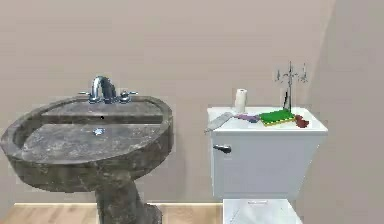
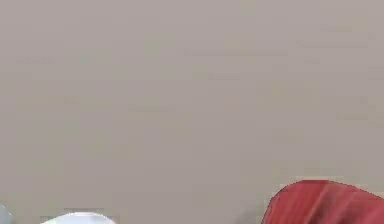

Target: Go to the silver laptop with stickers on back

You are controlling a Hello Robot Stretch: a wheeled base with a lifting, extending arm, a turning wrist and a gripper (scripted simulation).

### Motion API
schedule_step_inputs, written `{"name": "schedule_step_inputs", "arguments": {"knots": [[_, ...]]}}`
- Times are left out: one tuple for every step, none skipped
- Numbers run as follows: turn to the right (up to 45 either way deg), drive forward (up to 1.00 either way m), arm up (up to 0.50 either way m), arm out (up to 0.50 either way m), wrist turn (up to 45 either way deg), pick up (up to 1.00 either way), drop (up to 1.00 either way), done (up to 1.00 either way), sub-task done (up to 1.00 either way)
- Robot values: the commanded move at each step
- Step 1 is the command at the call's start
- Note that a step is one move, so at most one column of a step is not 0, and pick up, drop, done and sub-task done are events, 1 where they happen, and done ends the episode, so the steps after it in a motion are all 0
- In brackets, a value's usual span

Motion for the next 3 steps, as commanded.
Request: {"name": "schedule_step_inputs", "arguments": {"knots": [[-45.0,0.00,0.00,0.00,0.0,0.00,0.00,0.00,0.00],[-45.0,0.00,0.00,0.00,0.0,0.00,0.00,0.00,0.00],[0.0,0.40,0.00,0.00,0.0,0.00,0.00,0.00,0.00]]}}
